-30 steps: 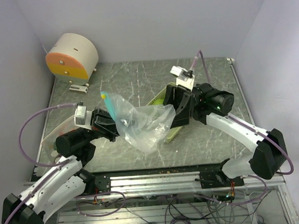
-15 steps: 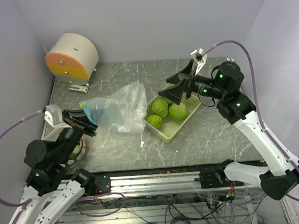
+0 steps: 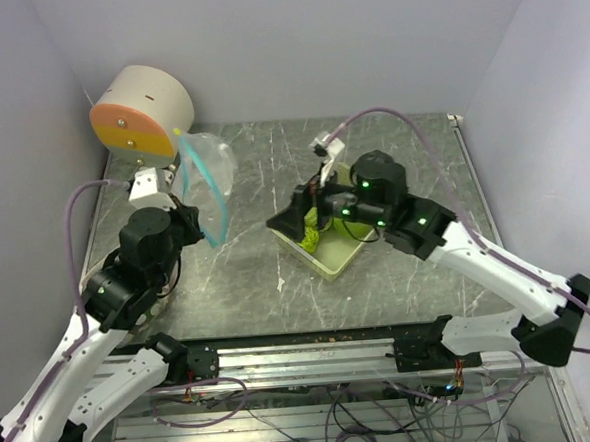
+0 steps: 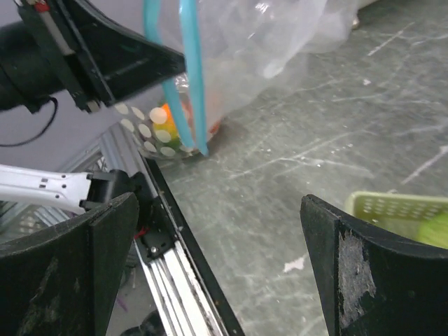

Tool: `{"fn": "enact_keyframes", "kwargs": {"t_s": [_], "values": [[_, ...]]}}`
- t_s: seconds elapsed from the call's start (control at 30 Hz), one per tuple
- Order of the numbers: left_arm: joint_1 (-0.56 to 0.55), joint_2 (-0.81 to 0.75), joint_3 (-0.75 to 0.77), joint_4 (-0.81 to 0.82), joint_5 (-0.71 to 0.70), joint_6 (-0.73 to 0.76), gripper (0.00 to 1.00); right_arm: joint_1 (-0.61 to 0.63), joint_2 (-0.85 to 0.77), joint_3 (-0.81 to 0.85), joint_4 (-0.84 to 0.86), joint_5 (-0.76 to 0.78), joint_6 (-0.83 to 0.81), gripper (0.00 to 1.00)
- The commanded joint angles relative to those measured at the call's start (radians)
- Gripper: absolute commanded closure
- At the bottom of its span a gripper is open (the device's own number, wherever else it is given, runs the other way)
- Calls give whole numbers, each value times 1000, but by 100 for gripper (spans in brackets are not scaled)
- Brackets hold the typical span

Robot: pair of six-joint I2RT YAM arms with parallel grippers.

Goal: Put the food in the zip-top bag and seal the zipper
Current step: Open the zipper of the food storage bag.

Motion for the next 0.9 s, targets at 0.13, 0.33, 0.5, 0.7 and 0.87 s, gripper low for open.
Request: {"fn": "enact_keyframes", "kwargs": {"t_s": [0.13,0.33,0.5,0.7,0.87], "values": [[-3,48,-65,121,74,-38,93,122,252,129,180,236,51,0],[-3,37,-91,140,102,-37,93,137,364,194,223,235,29,0],[-3,35,-106,162,142,-44,93,139,414,202,258,239,38,1],[-4,16,-122,185,179,-48,93,157,432,191,280,343,18,10],[-3,-26,-115,179,247,-53,93,157,470,183,277,475,12,65]]}}
